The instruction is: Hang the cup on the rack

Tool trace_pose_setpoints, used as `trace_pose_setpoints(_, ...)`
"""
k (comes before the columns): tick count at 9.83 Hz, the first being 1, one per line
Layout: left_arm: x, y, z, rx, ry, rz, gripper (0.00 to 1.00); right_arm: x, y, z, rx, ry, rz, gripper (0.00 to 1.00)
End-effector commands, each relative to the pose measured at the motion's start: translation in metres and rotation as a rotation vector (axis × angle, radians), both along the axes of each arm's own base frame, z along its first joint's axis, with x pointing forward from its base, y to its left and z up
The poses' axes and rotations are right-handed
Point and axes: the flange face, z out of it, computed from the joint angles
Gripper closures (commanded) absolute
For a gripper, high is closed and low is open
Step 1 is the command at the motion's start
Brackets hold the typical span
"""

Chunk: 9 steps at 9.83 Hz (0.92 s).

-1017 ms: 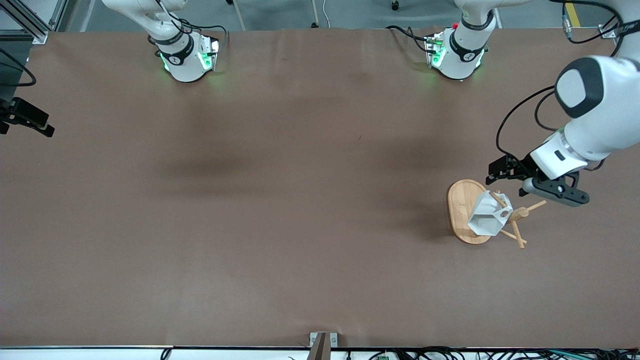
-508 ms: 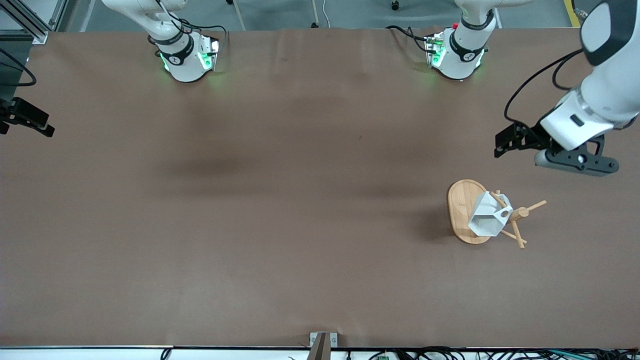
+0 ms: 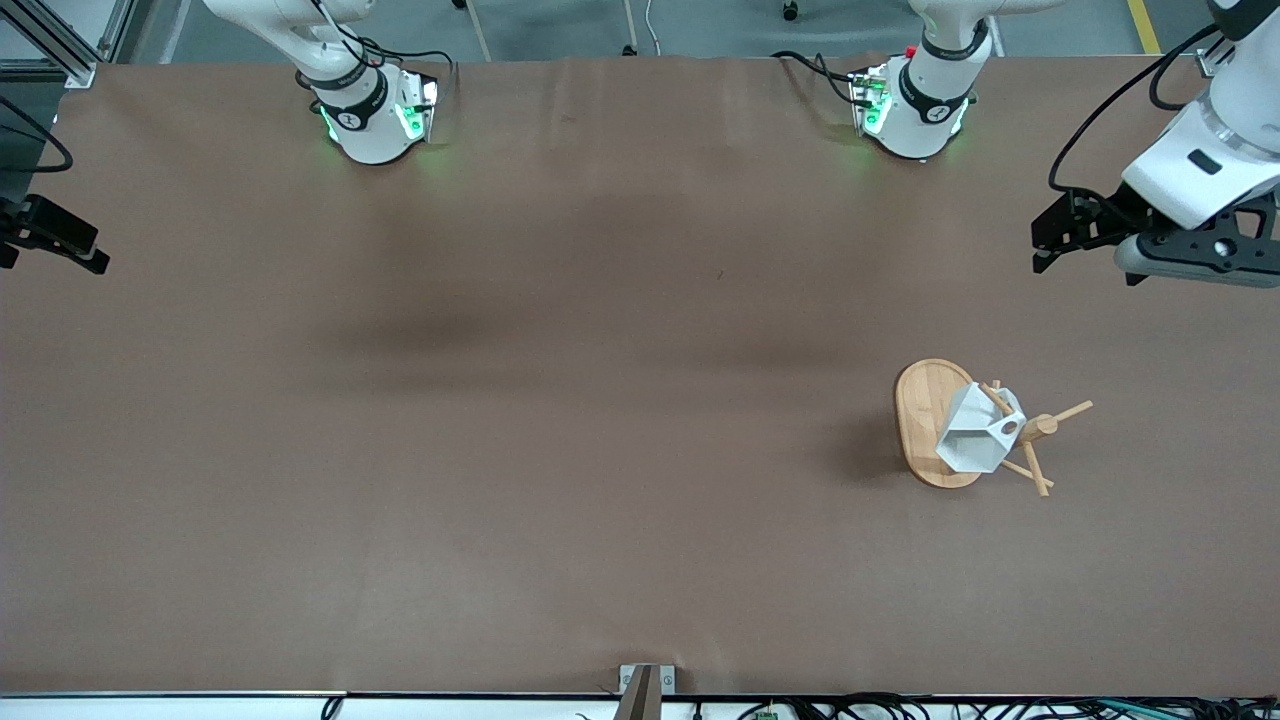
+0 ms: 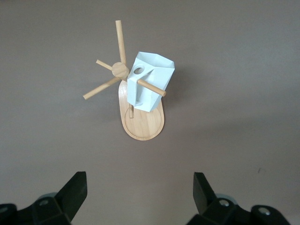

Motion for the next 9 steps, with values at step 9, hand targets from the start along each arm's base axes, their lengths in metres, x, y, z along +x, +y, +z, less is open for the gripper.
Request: trace_pose_setpoints(9,-0.015,0.010,0.007,0.034,0.099,0.117,0.00,-0.004,0.000,0.005,-0.010,-0.007,-0.012,0.00)
